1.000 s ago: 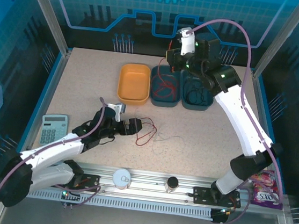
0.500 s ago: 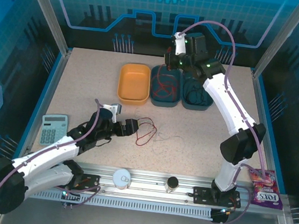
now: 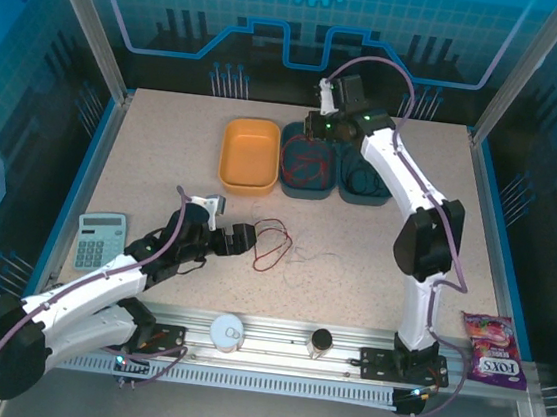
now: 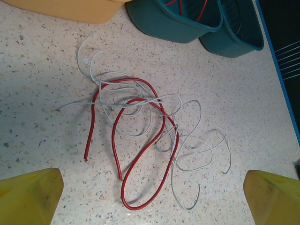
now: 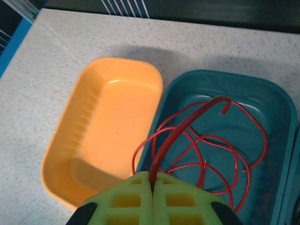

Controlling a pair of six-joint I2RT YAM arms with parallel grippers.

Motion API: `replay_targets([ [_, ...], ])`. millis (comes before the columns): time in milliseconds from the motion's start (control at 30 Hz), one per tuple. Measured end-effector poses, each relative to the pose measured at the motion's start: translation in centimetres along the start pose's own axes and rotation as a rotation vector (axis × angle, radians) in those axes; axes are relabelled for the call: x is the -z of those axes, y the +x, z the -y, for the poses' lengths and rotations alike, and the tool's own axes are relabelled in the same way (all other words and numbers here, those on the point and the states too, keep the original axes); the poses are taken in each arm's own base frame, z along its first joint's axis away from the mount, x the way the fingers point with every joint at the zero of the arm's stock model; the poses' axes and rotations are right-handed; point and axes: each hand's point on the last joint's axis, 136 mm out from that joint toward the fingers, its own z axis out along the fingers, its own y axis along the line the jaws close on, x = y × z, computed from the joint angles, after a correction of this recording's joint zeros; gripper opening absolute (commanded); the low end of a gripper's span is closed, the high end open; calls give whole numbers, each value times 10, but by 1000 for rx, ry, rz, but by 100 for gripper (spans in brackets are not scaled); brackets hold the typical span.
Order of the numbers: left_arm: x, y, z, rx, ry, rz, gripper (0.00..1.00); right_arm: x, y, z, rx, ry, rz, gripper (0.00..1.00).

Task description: Untangle the cables

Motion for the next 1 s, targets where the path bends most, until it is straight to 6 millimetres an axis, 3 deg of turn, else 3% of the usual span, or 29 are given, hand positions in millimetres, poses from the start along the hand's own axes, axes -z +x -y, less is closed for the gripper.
replay_targets([
  [167,2,0,0,0,2,2,99,-25,12,27,-62,28,-53,1],
  [367,2,1,-1,0,2,2,99,-37,19,49,-93,62,-88,2],
  [733,2,2,-2,0,0,-1,99,-58,42,61,-100,92,-177,18],
  [1000,1,4,-3,1,-5,-6,99,-55,49,62,-84,94,-213,29],
])
